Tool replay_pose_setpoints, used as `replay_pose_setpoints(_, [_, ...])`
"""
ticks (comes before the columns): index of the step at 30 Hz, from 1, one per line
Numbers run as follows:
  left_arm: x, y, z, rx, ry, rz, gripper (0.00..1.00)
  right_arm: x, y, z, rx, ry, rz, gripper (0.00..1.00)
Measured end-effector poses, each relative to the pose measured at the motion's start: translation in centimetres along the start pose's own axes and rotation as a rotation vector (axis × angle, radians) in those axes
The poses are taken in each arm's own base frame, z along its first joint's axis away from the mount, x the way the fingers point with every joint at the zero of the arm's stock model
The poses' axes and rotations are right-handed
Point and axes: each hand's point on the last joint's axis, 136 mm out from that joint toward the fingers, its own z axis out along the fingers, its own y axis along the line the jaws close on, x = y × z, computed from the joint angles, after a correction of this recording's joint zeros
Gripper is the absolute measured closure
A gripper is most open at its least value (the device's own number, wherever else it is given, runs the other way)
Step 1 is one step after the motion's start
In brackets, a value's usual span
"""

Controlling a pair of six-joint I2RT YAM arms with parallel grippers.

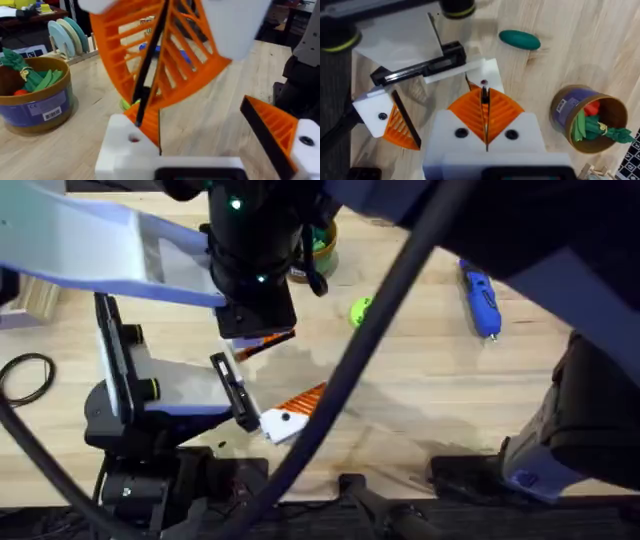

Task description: Pick up the gripper from the table and insert it into the empty holder that is missing its gripper. Then pick up a screw, insert it into the mounting hole, and use the screwdriver to tighten it. Finally, clean up the table by picking up the vegetable and placing it into the bucket.

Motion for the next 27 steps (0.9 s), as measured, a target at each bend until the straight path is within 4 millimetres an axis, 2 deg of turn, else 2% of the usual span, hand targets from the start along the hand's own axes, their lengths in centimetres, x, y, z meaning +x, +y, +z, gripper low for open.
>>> replay_pose_setpoints(20, [0.0, 0.0, 0.0, 0.0, 0.0, 0.0, 0.015, 0.1, 0.1, 0.4, -0.01, 0.011, 0.001, 0.995])
replay_pose_setpoints(27, [0.0, 0.0, 0.0, 0.0, 0.0, 0.0, 0.015, 0.2, 0.1, 1.2, -0.022, 0.024, 0.002, 0.995])
